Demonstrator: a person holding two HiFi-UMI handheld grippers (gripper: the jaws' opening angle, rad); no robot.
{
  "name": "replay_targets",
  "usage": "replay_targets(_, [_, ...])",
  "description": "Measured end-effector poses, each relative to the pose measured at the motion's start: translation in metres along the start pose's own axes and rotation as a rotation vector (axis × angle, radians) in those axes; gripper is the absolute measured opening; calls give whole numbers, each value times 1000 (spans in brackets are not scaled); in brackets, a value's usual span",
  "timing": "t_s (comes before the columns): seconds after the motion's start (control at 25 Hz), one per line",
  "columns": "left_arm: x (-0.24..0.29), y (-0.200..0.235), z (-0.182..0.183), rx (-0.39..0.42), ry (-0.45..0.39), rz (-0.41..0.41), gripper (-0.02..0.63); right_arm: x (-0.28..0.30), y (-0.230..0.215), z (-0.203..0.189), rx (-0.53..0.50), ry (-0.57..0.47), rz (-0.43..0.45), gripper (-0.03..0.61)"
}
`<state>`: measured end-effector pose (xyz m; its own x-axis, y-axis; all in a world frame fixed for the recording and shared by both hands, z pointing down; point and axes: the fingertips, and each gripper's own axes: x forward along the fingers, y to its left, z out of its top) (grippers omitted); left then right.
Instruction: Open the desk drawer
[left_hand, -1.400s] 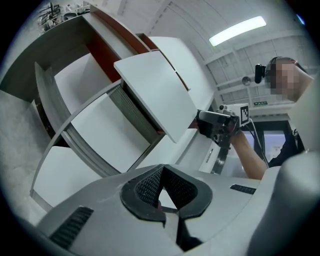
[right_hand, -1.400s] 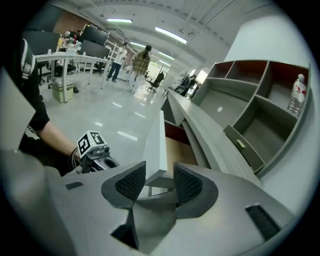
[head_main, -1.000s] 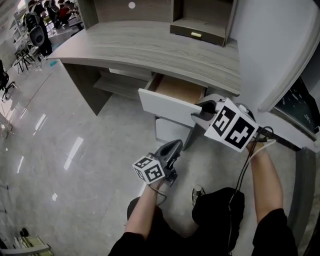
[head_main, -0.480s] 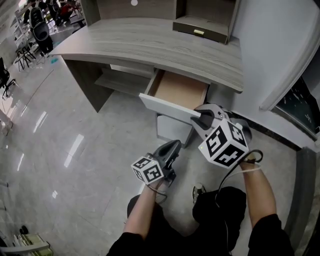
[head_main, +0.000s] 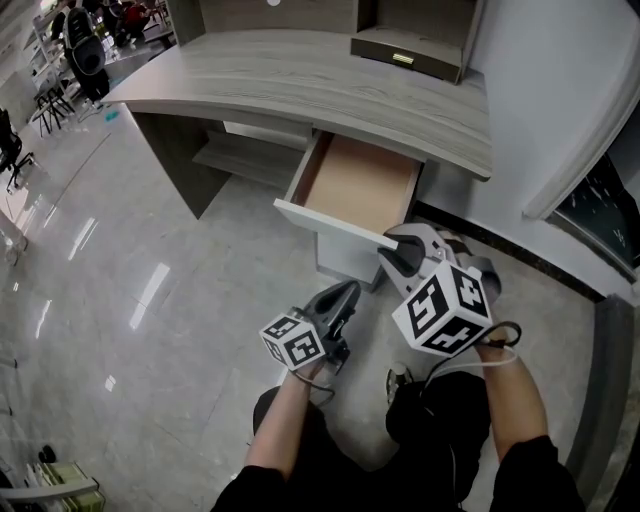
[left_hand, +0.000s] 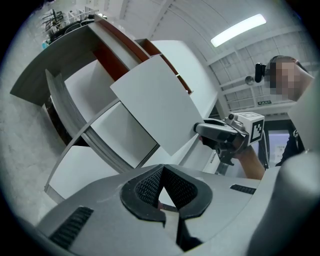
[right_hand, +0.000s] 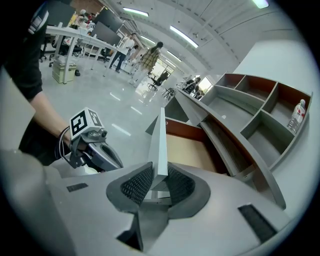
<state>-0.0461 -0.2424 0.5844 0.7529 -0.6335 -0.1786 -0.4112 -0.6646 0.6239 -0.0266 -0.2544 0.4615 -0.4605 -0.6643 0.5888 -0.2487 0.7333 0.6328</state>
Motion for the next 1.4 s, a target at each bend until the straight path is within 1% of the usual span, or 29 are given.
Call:
replay_targets(0.4, [-11,5,-2,4,-3,25,3,3,19,-2,16,-18,-20,74])
replay_targets(0.84, [-15,16,-3,24,-6,62,3,12,29,-10,51,-32,-38,74])
replay_targets(1.16, [-17,20,-4,22,-8,75,3,15,32,-13,53,-51,-77,74])
replay_targets(1.4, [-17,21,-1,56,-11,102,3,14,32,-13,66,-88,-113,74])
